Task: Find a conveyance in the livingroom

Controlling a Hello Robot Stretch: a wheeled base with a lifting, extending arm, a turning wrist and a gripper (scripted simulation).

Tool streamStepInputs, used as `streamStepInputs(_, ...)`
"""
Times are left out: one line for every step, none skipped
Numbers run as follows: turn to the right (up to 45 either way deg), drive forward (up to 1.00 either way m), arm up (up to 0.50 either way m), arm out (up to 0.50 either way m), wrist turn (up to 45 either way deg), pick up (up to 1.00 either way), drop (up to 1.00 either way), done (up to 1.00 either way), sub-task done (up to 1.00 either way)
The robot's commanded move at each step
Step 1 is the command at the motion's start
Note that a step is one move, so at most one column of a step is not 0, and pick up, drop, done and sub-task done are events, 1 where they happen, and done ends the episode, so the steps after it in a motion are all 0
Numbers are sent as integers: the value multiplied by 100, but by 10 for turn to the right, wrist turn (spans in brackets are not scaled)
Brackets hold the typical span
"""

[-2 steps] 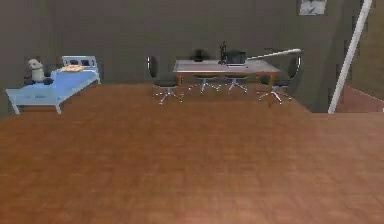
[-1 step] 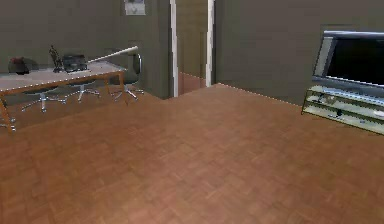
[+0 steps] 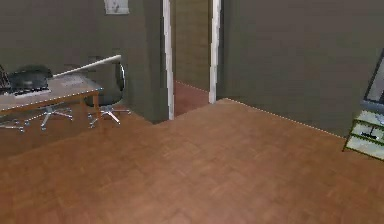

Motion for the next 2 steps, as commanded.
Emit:
streamStepInputs(0, 100, 0, 0, 0, 0, 0, 0, 0)
streamStepInputs(0, 100, 0, 0, 0, 0, 0, 0, 0)
